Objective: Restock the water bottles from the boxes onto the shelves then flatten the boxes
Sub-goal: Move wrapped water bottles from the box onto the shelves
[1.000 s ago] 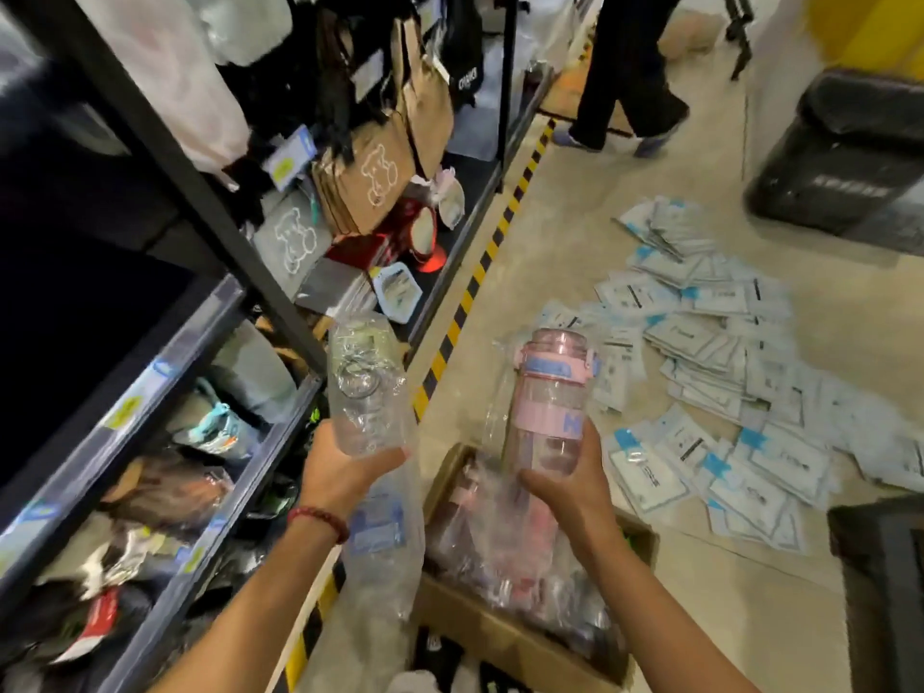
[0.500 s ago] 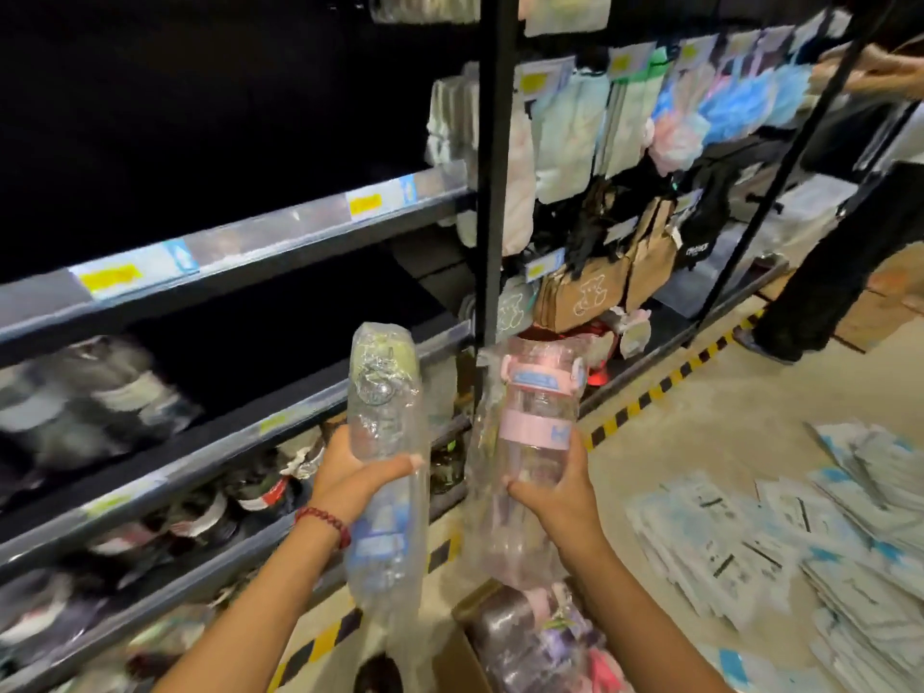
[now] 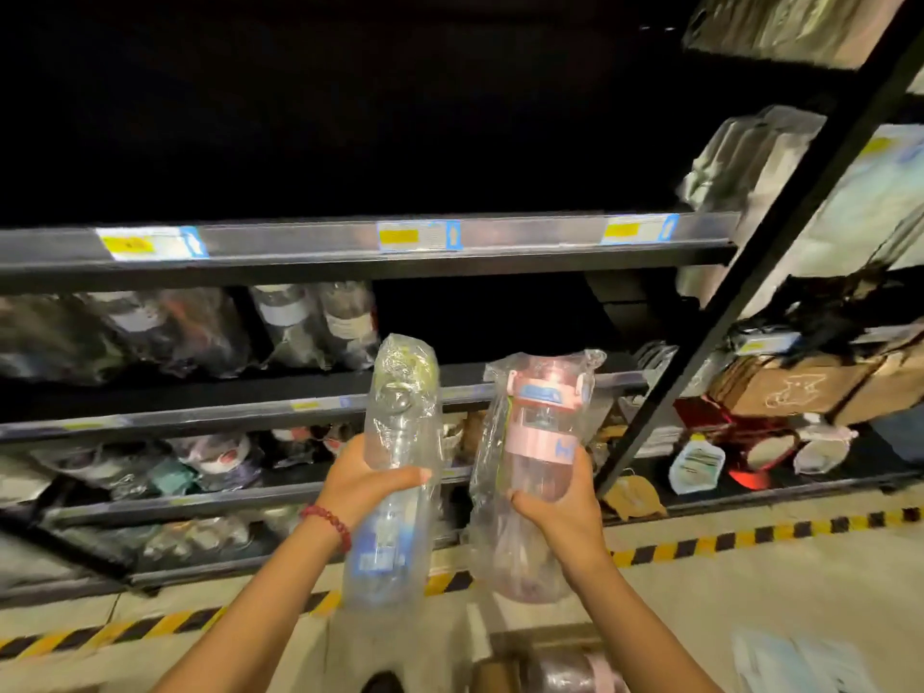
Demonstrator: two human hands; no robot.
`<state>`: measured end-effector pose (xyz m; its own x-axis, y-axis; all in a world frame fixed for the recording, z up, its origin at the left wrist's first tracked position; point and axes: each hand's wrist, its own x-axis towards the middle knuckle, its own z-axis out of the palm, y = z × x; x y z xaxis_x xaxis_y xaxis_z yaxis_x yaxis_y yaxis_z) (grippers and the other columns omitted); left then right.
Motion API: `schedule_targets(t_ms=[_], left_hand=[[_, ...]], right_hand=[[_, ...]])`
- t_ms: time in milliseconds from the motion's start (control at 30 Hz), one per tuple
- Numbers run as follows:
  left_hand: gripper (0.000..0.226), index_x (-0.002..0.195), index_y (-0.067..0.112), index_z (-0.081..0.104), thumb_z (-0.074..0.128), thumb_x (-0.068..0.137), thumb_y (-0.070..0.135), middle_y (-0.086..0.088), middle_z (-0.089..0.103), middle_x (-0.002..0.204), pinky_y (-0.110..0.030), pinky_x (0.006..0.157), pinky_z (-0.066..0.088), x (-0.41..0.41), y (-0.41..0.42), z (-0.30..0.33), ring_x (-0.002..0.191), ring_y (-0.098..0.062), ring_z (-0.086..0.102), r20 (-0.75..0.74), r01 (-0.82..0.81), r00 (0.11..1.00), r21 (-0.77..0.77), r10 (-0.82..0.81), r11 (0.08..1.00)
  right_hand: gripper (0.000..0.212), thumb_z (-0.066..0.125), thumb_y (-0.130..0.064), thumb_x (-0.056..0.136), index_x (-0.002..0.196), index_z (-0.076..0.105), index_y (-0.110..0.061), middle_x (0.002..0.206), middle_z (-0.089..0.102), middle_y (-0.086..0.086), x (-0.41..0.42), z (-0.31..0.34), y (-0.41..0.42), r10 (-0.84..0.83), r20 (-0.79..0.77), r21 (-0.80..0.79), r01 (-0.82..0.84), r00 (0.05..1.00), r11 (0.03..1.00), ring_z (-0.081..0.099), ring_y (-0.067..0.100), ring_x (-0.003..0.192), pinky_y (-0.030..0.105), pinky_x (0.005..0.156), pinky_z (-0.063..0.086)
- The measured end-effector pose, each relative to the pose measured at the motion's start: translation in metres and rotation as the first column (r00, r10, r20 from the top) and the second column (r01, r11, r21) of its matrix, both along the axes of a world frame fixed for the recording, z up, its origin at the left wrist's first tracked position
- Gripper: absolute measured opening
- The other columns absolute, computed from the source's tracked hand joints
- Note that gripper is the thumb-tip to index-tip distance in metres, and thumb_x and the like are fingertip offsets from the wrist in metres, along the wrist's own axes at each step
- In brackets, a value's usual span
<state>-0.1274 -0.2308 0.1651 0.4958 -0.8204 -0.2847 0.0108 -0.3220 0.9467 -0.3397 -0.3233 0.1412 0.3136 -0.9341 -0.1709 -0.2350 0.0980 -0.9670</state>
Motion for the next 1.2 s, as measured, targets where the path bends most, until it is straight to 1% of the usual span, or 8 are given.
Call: schedule_targets(t_ms=[200,467,633,767,900,1033,1100,1200], left_hand=[[0.076,0.111,0.02,0.061,0.086,0.043,0.04,0.002,0.07,0.104,-0.036,0.083,0.055,0.041,-0.008,-0.021,0.096,-0.016,0.067,-0.022,-0.038,0.999,0.001,0.038,0.999],[0.06,0.106,0.019,0.064,0.085,0.05,0.026,0.0,0.072,0.1,-0.034,0.082,0.054,0.078,-0.065,-0.034,0.097,-0.018,0.067,-0.062,0.029,0.998,-0.052,-0.032,0.998],[0.057,0.106,0.012,0.066,0.081,0.055,0.03,-0.011,0.071,0.102,-0.036,0.084,0.054,0.094,-0.112,-0.036,0.098,-0.025,0.067,-0.046,0.098,0.993,-0.158,-0.106,0.983],[0.065,0.109,0.017,0.063,0.085,0.051,0.036,-0.009,0.069,0.108,-0.041,0.09,0.052,0.105,-0.149,-0.036,0.103,-0.024,0.065,-0.041,0.079,0.995,-0.184,-0.088,0.98],[0.073,0.102,0.003,0.067,0.085,0.046,0.047,-0.02,0.069,0.102,-0.051,0.089,0.052,0.111,-0.178,-0.04,0.097,-0.028,0.066,0.02,0.028,0.999,-0.16,-0.025,0.987],[0.064,0.084,0.013,0.071,0.08,0.034,0.053,-0.011,0.071,0.098,-0.036,0.087,0.054,0.111,-0.208,-0.046,0.095,-0.021,0.068,-0.049,-0.125,0.991,-0.091,0.121,0.988],[0.062,0.084,0.016,0.07,0.085,0.035,0.051,-0.005,0.07,0.101,-0.031,0.089,0.052,0.112,-0.218,-0.048,0.099,-0.016,0.066,-0.088,-0.154,0.985,-0.036,0.15,0.987],[0.072,0.093,0.011,0.071,0.088,0.031,0.045,-0.008,0.069,0.107,-0.032,0.094,0.05,0.112,-0.23,-0.058,0.099,-0.015,0.065,-0.166,-0.161,0.974,-0.024,0.155,0.987]], right_hand=[[0.085,0.078,0.0,0.069,0.138,0.032,-0.023,0.106,0.056,-0.014,0.044,-0.008,-0.015,0.052,-0.034,-0.005,-0.052,0.998,0.999,0.057,0.002,0.094,0.019,0.069,0.047],[0.094,0.078,-0.023,0.056,0.138,0.032,-0.027,0.111,0.057,-0.01,0.083,-0.015,-0.058,-0.005,-0.065,0.004,0.005,0.998,1.0,0.059,0.015,0.102,0.043,0.086,0.053],[0.076,0.076,-0.002,0.072,0.129,0.034,-0.029,0.105,0.055,-0.01,0.105,-0.019,-0.096,-0.056,-0.005,0.005,0.056,0.998,0.998,0.056,0.002,0.092,0.023,0.071,0.049],[0.074,0.075,-0.003,0.073,0.13,0.034,-0.027,0.102,0.053,-0.015,0.122,-0.014,-0.13,-0.088,0.019,-0.006,0.088,0.996,0.996,0.056,0.001,0.091,0.029,0.081,0.05],[0.076,0.077,-0.005,0.071,0.133,0.036,-0.022,0.104,0.053,-0.013,0.131,-0.011,-0.164,-0.076,0.044,-0.055,0.079,0.996,0.995,0.056,0.003,0.093,0.033,0.084,0.05],[0.054,0.077,-0.015,0.073,0.115,0.044,-0.017,0.1,0.056,-0.003,0.137,-0.012,-0.198,-0.058,0.053,-0.095,0.063,0.997,0.994,0.059,0.014,0.092,0.029,0.079,0.051],[0.042,0.074,-0.014,0.077,0.105,0.043,-0.014,0.093,0.052,-0.003,0.14,-0.011,-0.211,-0.059,0.057,-0.089,0.064,0.997,0.994,0.056,0.01,0.082,0.02,0.068,0.049],[0.04,0.073,-0.014,0.079,0.101,0.04,-0.012,0.089,0.048,-0.003,0.141,-0.02,-0.229,-0.086,0.08,-0.066,0.092,0.993,0.994,0.053,0.007,0.079,0.025,0.07,0.048]])
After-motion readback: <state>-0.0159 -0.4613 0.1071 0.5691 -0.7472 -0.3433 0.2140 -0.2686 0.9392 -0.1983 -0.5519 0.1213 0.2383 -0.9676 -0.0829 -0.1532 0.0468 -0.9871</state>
